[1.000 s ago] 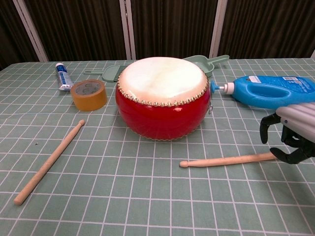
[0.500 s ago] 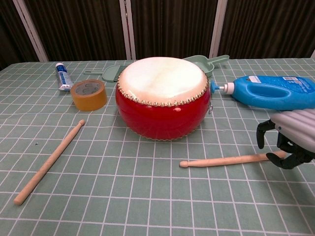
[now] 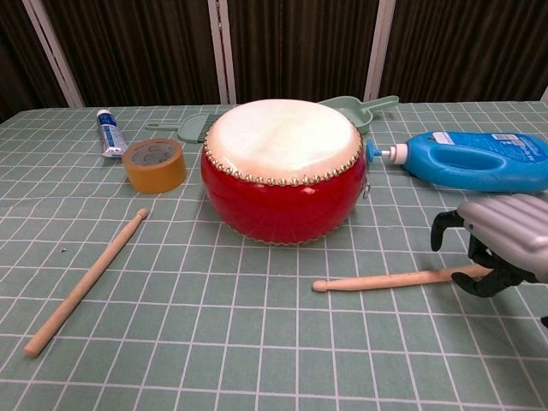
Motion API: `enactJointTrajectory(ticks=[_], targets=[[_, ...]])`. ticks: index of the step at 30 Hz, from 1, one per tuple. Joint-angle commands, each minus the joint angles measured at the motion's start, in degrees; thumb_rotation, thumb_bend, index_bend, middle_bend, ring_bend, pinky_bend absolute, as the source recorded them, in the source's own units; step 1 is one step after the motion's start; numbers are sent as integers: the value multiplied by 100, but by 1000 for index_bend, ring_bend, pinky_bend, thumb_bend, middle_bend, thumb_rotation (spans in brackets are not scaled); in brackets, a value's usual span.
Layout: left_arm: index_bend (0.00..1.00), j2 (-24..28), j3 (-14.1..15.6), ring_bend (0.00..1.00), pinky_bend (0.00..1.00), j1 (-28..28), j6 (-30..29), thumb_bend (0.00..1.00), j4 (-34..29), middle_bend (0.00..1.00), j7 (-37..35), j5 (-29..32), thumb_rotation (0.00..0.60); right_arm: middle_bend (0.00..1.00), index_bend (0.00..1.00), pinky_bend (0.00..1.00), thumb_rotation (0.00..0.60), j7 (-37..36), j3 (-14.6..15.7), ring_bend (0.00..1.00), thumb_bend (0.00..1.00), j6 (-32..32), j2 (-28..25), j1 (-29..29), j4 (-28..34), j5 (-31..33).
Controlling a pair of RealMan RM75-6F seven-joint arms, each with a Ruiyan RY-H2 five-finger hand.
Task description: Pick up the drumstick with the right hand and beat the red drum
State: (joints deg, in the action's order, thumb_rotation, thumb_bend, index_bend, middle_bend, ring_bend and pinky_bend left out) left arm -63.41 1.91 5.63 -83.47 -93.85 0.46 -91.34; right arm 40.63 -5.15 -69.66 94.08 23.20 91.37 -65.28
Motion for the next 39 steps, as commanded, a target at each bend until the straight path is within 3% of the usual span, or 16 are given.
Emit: enactJointTrajectory(ticks=[1,27,30,35,39], targets=[[0,1,0,0,3,1,1,0,1,0,0,0,600,1000,407,957,600,1,5,1000,408,4,16,-1,-31,38],[0,13,-8,0,3,15,37,0,-33,0,3,37,600,1000,486,957,600,-127,-14,1000,408,74,395,25,-594,355],[0,13,-10,0,3,16,37,0,-33,0,3,40,600,1000,590,957,600,-110,-15,1000,407,66,404,23,-591,384],[0,14,-12,0,3,20,45,0,-37,0,4,47,600,1000,855,957,600,-130,-25,1000,443,5,338,11,-473,354],[0,15,-14,0,3,20,46,0,-46,0,8,53,600,1000,929,957,600,-189,-44,1000,495,-47,188,-4,-287,306]])
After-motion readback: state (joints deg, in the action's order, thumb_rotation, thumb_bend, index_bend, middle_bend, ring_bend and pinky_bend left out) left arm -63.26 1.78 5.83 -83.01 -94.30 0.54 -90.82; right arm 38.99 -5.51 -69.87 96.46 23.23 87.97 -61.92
